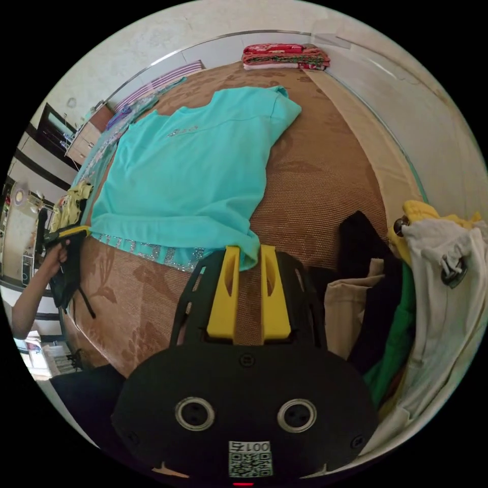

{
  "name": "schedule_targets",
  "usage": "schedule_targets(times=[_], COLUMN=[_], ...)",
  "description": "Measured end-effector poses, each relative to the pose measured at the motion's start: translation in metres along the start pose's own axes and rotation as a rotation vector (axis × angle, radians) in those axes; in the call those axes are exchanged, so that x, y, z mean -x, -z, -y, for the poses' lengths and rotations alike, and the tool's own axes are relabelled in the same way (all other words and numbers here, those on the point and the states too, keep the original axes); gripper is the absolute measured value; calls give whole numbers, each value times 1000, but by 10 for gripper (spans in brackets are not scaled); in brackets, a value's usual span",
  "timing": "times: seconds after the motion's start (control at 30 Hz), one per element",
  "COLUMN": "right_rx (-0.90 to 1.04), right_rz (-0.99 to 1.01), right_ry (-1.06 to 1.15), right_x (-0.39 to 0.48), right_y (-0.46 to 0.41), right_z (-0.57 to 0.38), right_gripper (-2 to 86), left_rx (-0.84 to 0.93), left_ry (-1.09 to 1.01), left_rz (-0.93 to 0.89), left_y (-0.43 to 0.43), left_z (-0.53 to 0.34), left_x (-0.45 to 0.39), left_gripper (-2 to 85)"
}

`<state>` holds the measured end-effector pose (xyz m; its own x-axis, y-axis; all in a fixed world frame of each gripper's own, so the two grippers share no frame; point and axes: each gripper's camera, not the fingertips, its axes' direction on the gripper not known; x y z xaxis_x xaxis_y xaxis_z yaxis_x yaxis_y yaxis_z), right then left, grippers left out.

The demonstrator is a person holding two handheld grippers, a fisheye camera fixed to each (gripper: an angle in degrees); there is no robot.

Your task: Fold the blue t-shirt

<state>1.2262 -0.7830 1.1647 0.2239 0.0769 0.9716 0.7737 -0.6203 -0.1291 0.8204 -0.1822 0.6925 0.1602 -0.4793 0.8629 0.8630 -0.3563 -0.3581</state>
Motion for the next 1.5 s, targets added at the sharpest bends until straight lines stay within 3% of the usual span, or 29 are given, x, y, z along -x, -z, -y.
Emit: schedule_targets(times=[0.3,0.5,0.67,0.8,0.87,1.0,1.13,1.27,1.4,1.5], right_rx=[-27,-54,18,261,306,130,-158,-440,-692,-725], right_rz=[-270,-291,-171,27,54,27,-223,-213,-234,-233], right_ry=[139,210,159,137,114,186,302,175,170,228], right_x=[27,36,19,10,6,-3,-8,-16,4,15], right_y=[44,108,153,171,175,184,223,329,457,498], right_z=[-13,-26,-42,-70,-74,-16,104,192,208,189], right_gripper=[23,20,18,17,17,15,13,12,12,13], left_rx=[-51,-84,-71,55,27,-157,-304,-511,-691,-691], left_ry=[55,-24,-91,-103,-50,-94,-103,-84,-129,-182], left_rz=[86,99,36,-11,-54,-92,-69,45,230,311], left_y=[50,104,142,160,170,184,215,335,461,497], left_z=[-36,-66,-98,-135,-138,-70,42,146,160,141], left_x=[-14,-33,-45,-53,-48,-31,-15,-28,-66,-84], left_gripper=[-9,-9,-10,-10,-10,-10,-10,-10,-10,-10])
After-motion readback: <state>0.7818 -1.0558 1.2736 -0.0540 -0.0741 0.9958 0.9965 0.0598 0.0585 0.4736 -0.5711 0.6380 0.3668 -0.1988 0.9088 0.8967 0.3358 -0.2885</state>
